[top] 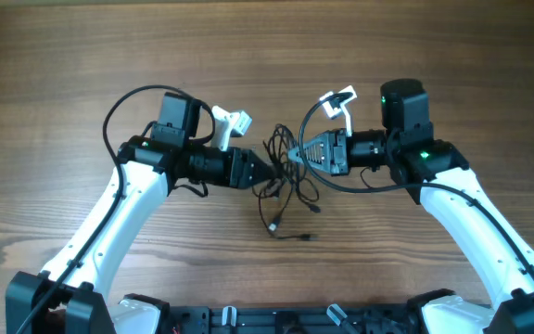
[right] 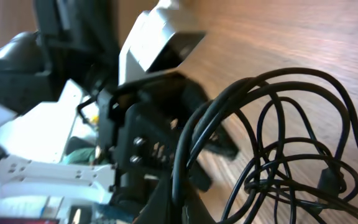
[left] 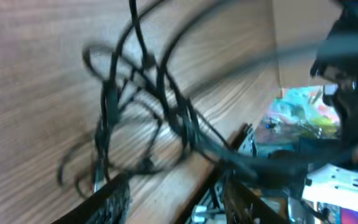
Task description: Untangle cables
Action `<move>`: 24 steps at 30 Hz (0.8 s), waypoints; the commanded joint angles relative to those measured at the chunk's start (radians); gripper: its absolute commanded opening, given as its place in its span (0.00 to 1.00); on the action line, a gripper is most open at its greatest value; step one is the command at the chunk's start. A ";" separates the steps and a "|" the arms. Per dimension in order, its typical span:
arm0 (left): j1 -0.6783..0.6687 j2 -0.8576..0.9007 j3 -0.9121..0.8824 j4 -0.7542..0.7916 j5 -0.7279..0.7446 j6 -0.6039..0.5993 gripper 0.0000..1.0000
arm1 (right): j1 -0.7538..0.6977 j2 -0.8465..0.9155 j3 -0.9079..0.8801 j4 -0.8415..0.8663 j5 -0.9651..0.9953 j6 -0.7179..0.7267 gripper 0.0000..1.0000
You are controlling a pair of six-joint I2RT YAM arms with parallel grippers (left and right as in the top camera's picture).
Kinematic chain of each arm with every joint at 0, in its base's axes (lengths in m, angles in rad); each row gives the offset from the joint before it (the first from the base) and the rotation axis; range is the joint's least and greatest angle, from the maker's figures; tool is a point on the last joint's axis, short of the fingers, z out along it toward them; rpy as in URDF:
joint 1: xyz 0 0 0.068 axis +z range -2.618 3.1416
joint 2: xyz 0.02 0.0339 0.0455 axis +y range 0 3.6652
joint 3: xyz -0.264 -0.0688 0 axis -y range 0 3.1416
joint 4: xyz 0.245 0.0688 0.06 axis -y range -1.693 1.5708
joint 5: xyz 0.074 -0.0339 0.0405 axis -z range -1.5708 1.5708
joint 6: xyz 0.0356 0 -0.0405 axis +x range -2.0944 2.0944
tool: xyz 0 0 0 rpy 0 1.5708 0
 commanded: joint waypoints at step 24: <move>-0.267 0.010 -0.001 0.200 -0.401 0.013 0.28 | 0.002 0.005 0.011 0.039 -0.061 0.051 0.04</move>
